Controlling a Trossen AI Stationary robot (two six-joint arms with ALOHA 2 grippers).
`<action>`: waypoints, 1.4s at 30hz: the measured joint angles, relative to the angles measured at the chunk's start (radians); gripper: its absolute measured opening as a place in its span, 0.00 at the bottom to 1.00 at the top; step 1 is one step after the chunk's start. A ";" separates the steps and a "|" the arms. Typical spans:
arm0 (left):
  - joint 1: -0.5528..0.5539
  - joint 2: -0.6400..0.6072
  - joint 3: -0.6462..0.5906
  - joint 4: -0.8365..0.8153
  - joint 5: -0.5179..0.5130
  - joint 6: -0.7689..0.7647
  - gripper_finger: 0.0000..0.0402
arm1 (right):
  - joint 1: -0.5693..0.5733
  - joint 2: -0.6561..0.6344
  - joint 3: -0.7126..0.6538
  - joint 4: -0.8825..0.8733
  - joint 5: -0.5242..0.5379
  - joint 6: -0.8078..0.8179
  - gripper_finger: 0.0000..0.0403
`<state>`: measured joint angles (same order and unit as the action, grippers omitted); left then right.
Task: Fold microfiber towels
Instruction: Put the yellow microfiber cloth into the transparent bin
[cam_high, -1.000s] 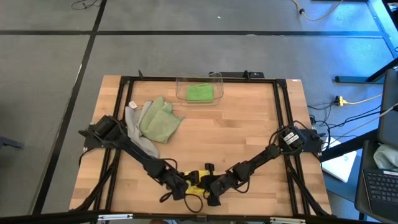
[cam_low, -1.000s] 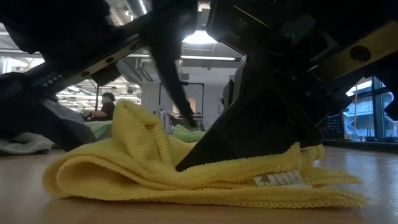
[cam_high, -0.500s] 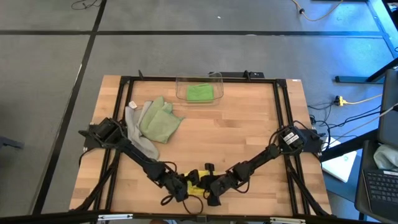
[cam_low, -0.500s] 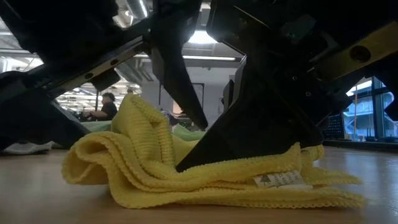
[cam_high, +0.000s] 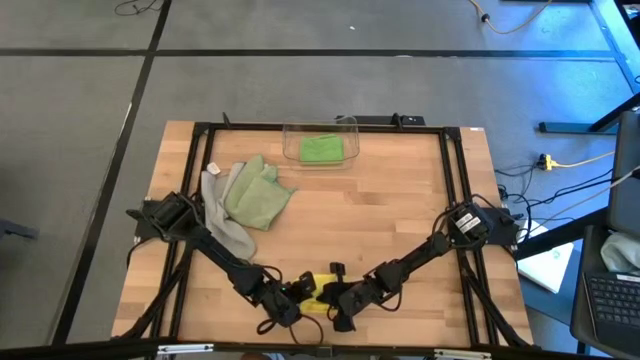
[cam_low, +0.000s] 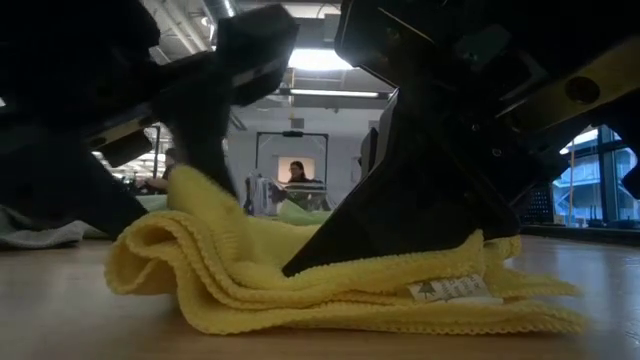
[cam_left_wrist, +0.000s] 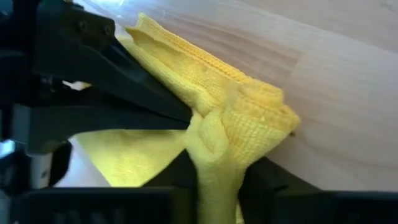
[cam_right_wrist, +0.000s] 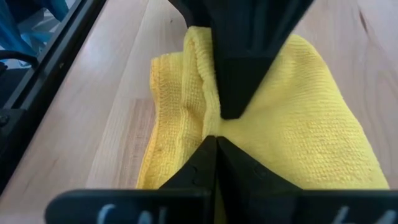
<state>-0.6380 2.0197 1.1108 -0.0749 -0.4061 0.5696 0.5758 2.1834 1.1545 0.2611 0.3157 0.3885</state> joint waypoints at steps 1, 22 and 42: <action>0.002 0.000 0.000 -0.001 0.008 -0.015 0.12 | 0.000 0.000 -0.001 0.003 0.001 0.000 0.05; 0.018 -0.003 -0.002 0.017 -0.085 -0.062 0.00 | 0.030 -0.249 -0.008 -0.268 0.052 0.023 0.05; 0.293 -0.393 -0.001 -0.001 -0.331 -0.053 0.00 | 0.293 -0.596 -0.005 -0.889 0.629 0.393 0.05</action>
<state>-0.3455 1.6266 1.1102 -0.0761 -0.7369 0.5168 0.8684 1.5875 1.1492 -0.6278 0.9448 0.7817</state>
